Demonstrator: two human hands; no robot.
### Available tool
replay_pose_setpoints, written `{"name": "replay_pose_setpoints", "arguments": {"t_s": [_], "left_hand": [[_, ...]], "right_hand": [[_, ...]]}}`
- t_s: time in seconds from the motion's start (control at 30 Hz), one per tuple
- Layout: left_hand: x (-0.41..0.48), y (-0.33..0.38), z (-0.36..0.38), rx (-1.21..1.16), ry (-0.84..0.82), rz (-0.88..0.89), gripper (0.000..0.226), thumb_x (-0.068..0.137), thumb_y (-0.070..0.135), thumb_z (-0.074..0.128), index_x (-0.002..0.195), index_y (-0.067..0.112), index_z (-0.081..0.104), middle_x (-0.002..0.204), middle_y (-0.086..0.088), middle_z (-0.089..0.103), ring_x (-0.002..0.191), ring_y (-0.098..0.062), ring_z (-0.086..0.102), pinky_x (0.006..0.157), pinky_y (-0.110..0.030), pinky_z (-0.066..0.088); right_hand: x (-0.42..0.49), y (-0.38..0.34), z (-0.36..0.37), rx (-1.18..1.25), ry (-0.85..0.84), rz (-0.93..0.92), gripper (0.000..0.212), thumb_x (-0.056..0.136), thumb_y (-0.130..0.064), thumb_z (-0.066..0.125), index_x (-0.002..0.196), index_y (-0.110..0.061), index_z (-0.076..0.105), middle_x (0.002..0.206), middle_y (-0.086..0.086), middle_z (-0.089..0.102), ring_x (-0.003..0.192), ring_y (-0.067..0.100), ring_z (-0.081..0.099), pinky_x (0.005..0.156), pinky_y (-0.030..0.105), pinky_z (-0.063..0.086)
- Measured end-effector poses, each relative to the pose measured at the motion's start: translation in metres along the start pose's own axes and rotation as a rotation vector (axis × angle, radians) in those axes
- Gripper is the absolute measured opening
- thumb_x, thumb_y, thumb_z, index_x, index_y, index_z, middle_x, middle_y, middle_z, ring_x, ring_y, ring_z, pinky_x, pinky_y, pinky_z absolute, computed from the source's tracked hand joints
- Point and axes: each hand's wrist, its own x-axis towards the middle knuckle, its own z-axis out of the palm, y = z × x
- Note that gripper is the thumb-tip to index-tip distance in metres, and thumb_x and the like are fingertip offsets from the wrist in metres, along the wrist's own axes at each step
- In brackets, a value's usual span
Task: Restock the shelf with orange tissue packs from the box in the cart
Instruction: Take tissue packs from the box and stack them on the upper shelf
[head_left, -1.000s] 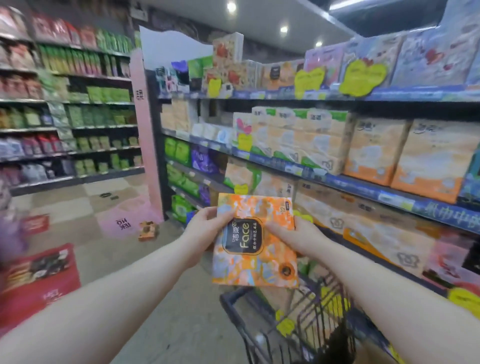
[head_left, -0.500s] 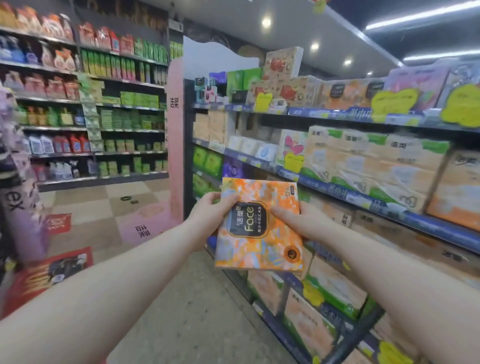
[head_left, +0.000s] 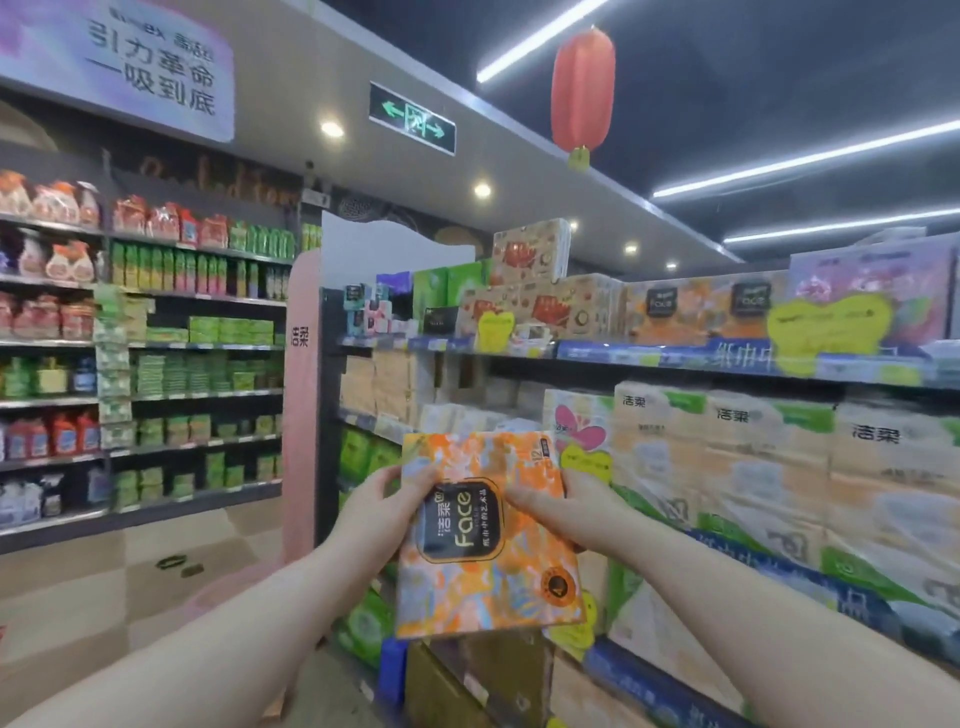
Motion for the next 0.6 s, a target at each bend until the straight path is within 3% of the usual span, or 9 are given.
{"name": "replay_pose_setpoints", "arguments": {"t_s": [0.1, 0.2, 0.3, 0.37, 0.47, 0.6], "left_hand": [[0.042, 0.0, 0.013, -0.016, -0.007, 0.027, 0.05, 0.081, 0.052, 0.065, 0.118, 0.018, 0.06, 0.106, -0.002, 0.071, 0.092, -0.019, 0.068, 0.077, -0.033, 0.054], [0.083, 0.003, 0.032, -0.032, -0.039, 0.074, 0.023, 0.091, 0.035, 0.058, 0.105, 0.018, 0.062, 0.097, -0.001, 0.071, 0.08, -0.01, 0.065, 0.063, -0.021, 0.047], [0.131, 0.009, 0.058, -0.042, -0.092, 0.141, 0.025, 0.091, 0.037, 0.057, 0.103, 0.017, 0.064, 0.096, -0.001, 0.071, 0.087, -0.014, 0.066, 0.071, -0.024, 0.049], [0.162, 0.012, 0.078, -0.073, -0.153, 0.168, 0.024, 0.092, 0.038, 0.055, 0.105, 0.02, 0.064, 0.092, 0.004, 0.07, 0.084, -0.01, 0.066, 0.066, -0.023, 0.047], [0.208, 0.02, 0.107, -0.108, -0.233, 0.227, 0.017, 0.094, 0.039, 0.052, 0.099, 0.026, 0.062, 0.085, 0.01, 0.069, 0.077, -0.005, 0.064, 0.061, -0.021, 0.047], [0.276, 0.045, 0.138, -0.126, -0.346, 0.318, 0.019, 0.095, 0.042, 0.049, 0.092, 0.026, 0.059, 0.082, 0.008, 0.067, 0.076, -0.008, 0.063, 0.06, -0.021, 0.045]], "right_hand": [[0.038, 0.003, -0.008, -0.009, 0.025, -0.016, 0.037, 0.078, -0.061, 0.062, 0.1, -0.032, 0.059, 0.098, -0.009, 0.068, 0.089, 0.011, 0.066, 0.08, 0.029, 0.054], [0.071, 0.01, -0.023, -0.035, 0.079, 0.016, 0.034, 0.077, -0.062, 0.062, 0.093, -0.033, 0.056, 0.094, -0.013, 0.066, 0.084, 0.007, 0.063, 0.081, 0.027, 0.052], [0.102, 0.015, -0.047, -0.045, 0.156, 0.043, 0.045, 0.076, -0.063, 0.062, 0.106, -0.029, 0.057, 0.106, -0.004, 0.069, 0.089, 0.011, 0.066, 0.074, 0.027, 0.055], [0.119, 0.018, -0.065, -0.087, 0.201, 0.067, 0.039, 0.079, -0.062, 0.06, 0.101, -0.031, 0.055, 0.103, -0.004, 0.07, 0.087, 0.013, 0.067, 0.073, 0.029, 0.056], [0.147, 0.02, -0.09, -0.171, 0.307, 0.127, 0.053, 0.076, -0.069, 0.057, 0.107, -0.026, 0.054, 0.1, -0.002, 0.069, 0.09, 0.018, 0.067, 0.077, 0.039, 0.059], [0.191, 0.013, -0.121, -0.184, 0.46, 0.137, 0.049, 0.078, -0.064, 0.06, 0.107, -0.024, 0.058, 0.099, 0.0, 0.069, 0.086, 0.019, 0.068, 0.073, 0.039, 0.06]]}}
